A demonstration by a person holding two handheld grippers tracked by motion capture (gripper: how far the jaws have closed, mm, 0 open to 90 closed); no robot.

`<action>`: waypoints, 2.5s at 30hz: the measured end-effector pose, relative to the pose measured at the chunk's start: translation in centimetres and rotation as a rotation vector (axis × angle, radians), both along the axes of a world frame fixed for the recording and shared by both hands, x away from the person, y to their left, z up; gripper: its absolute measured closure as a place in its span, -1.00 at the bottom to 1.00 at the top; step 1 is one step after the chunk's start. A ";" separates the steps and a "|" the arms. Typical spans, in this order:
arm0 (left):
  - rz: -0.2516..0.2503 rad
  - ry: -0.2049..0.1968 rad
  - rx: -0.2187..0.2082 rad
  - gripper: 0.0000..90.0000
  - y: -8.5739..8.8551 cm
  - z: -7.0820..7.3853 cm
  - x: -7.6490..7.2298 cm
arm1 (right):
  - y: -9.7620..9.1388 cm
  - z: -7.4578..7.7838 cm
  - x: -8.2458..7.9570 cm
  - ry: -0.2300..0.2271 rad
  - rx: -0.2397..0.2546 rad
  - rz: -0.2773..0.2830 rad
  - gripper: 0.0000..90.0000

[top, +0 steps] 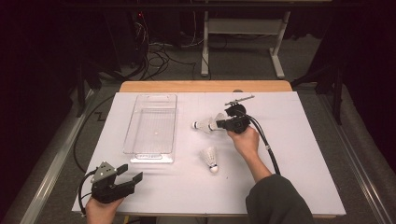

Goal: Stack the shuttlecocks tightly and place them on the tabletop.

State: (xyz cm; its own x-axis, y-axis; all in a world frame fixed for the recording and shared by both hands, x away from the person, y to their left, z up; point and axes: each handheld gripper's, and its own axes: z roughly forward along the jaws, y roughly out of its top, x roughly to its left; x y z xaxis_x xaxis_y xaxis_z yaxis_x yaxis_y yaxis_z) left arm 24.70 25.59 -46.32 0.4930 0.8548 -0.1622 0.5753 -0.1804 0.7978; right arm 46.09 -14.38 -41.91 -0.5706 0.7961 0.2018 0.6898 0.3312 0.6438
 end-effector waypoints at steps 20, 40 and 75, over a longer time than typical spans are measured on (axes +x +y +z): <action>-0.006 0.002 0.005 -0.29 -0.1 0.0 0.0 | 0.2 -2.0 0.1 0.044 -0.026 -0.018 1.00; -0.010 0.003 0.008 -0.29 -0.1 0.0 0.0 | 1.3 -2.2 0.0 0.027 -0.011 -0.019 0.98; -0.019 0.002 0.007 -0.29 -0.2 0.0 0.0 | 2.7 -2.1 1.0 0.051 0.001 0.009 0.86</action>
State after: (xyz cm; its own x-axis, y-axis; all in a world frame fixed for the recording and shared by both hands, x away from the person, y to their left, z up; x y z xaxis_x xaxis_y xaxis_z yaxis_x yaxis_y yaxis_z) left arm 24.73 25.40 -46.32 0.5091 0.8463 -0.1570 0.5733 -0.1973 0.7952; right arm 47.05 -11.72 -44.05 -0.5671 0.7905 0.2312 0.7183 0.3373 0.6085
